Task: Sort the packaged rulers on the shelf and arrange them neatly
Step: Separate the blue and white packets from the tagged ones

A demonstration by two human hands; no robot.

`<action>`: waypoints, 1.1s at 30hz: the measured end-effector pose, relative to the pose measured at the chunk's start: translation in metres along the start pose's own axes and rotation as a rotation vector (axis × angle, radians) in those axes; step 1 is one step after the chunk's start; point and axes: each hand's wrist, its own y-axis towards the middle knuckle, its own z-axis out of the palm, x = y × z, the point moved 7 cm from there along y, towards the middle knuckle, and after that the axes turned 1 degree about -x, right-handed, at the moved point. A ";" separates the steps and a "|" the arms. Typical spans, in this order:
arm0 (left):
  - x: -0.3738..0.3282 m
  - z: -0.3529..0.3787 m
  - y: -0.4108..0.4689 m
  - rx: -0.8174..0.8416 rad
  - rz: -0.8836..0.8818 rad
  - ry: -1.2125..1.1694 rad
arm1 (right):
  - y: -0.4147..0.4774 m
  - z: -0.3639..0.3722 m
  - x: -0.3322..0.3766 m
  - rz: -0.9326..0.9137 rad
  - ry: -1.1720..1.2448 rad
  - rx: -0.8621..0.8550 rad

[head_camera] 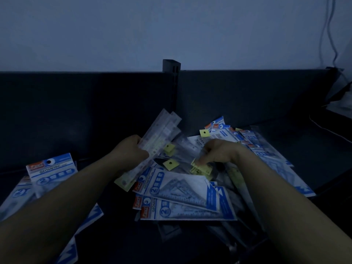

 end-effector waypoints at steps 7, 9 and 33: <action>0.000 0.001 -0.003 -0.018 -0.007 -0.028 | 0.004 -0.003 -0.003 -0.027 0.069 -0.123; -0.002 0.003 -0.004 -0.021 0.005 -0.028 | 0.003 -0.011 -0.007 -0.019 0.265 -0.212; -0.052 0.054 -0.033 -0.005 -0.021 -0.529 | -0.029 -0.014 0.018 -0.073 0.999 -0.302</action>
